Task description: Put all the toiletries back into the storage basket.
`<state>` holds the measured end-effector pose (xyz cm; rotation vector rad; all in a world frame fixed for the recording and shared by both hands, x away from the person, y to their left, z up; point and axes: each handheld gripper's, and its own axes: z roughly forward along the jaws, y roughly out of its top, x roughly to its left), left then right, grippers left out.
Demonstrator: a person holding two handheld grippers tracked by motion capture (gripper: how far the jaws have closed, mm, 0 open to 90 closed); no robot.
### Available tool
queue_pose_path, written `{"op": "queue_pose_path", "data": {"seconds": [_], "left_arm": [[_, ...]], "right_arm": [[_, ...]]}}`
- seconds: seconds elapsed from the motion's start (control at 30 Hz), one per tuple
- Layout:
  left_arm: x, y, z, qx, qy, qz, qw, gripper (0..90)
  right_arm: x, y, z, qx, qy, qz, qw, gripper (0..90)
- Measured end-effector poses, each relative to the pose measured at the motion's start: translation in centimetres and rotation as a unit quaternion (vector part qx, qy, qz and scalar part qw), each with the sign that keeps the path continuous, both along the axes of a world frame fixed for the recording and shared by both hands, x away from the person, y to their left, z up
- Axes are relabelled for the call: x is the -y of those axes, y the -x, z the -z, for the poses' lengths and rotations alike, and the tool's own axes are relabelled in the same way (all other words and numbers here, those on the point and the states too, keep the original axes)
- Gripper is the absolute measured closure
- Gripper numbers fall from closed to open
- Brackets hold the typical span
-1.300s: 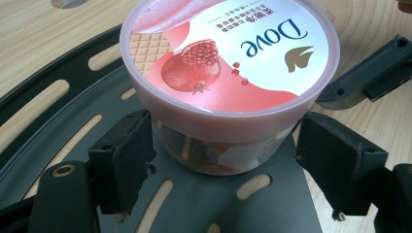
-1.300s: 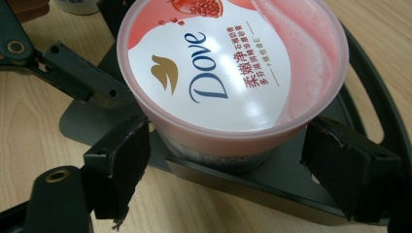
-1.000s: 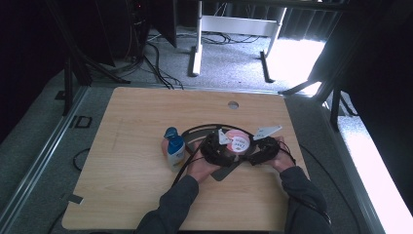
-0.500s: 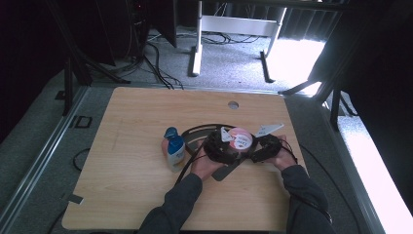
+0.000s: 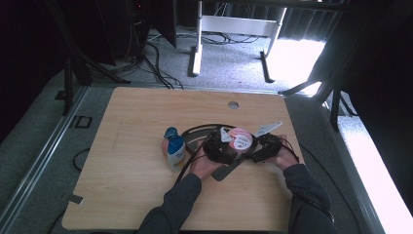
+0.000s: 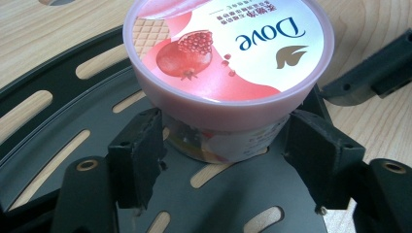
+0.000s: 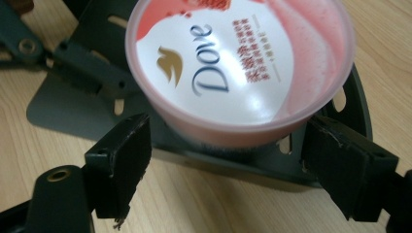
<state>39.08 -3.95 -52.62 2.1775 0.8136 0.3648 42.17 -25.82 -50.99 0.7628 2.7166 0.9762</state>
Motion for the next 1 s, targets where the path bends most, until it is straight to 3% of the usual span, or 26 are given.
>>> {"op": "queue_pose_path", "data": {"seconds": [0.13, 0.3, 0.53, 0.63, 0.67, 0.87, 1.0], "left_arm": [[-0.1, 0.2, 0.0, -0.001, 0.003, -0.002, 1.0000, 33.7], [-0.5, 0.4, 0.0, 0.000, 0.010, -0.001, 1.0000, 39.7], [-1.2, 0.7, 0.2, -0.004, 0.024, -0.007, 0.9997, 45.1], [-1.5, 0.8, 0.3, 0.000, 0.022, -0.009, 0.9997, 48.6], [-1.5, 0.8, 0.3, 0.002, 0.020, -0.012, 0.9997, 51.4], [-1.6, 1.0, 0.1, 0.017, 0.012, -0.014, 0.9997, 59.5], [-1.6, 1.0, 0.2, 0.021, 0.009, -0.015, 0.9996, 65.0]], "right_arm": [[0.8, 0.5, -1.2, 0.023, -0.021, 0.008, 0.9995, 22.6], [1.9, 1.0, -2.0, 0.041, -0.029, 0.019, 0.9986, 41.0], [3.0, 1.0, -1.0, 0.041, -0.037, 0.043, 0.9976, 59.3], [3.4, 0.9, -0.7, 0.040, -0.042, 0.052, 0.9969, 64.0], [3.6, 0.7, -0.4, 0.036, -0.040, 0.071, 0.9961, 70.2], [4.2, 0.5, 0.2, 0.037, -0.039, 0.105, 0.9930, 87.3], [4.6, 0.2, 0.4, 0.038, -0.044, 0.121, 0.9910, 90.0]]}}
